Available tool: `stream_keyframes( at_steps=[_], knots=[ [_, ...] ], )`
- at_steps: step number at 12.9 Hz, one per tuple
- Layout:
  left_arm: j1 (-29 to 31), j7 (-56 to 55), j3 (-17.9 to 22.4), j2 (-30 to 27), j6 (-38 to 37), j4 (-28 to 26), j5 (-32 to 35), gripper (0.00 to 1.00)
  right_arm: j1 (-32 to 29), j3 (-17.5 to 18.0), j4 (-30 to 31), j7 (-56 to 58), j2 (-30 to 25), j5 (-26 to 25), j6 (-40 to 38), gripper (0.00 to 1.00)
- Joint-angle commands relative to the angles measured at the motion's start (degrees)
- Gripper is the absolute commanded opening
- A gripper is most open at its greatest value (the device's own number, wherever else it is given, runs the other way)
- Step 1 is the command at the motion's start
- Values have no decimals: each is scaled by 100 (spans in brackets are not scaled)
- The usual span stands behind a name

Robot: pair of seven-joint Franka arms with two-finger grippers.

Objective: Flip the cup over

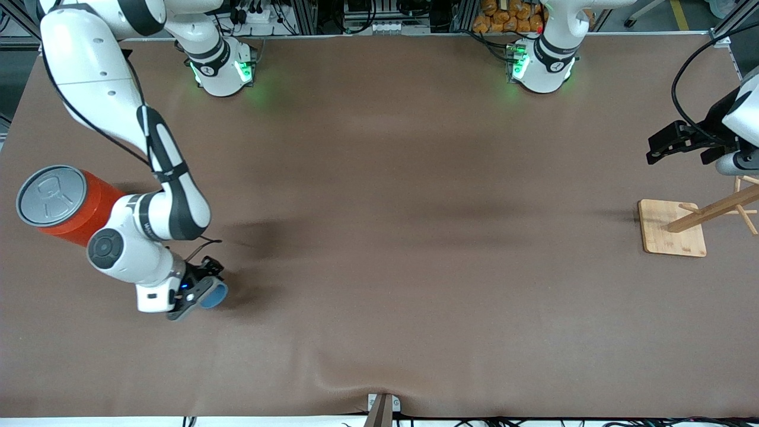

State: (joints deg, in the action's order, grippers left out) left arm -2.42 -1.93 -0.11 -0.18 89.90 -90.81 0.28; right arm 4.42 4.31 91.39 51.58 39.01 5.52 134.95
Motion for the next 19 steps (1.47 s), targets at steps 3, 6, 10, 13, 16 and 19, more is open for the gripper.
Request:
stream_keyframes(
  at_steps=[3, 6, 10, 13, 16, 19],
  knots=[
    [-21, 70, 11, 71, -113, 125, -177, 100, 847, 677, 90, 1450, -157, -122, 259, 52],
    [-21, 61, 11, 71, -113, 125, -186, 100, 2120, 598, 72, 1294, 88, -131, 724, 52],
    [-39, 52, 11, 71, -113, 116, -265, 100, 3177, 309, 20, 398, 432, -262, 849, 51],
    [-39, 52, 11, 71, -113, 116, -292, 100, 3487, -8, -138, 388, 555, -254, 849, 100],
    [-30, 61, 2, 71, -122, 116, -300, 100, 3399, 0, -148, 458, 468, -245, 779, 100],
    [-30, 79, 2, 115, -157, 116, -301, 100, 3408, 9, -147, 388, 152, -201, 123, 100]
  ],
)
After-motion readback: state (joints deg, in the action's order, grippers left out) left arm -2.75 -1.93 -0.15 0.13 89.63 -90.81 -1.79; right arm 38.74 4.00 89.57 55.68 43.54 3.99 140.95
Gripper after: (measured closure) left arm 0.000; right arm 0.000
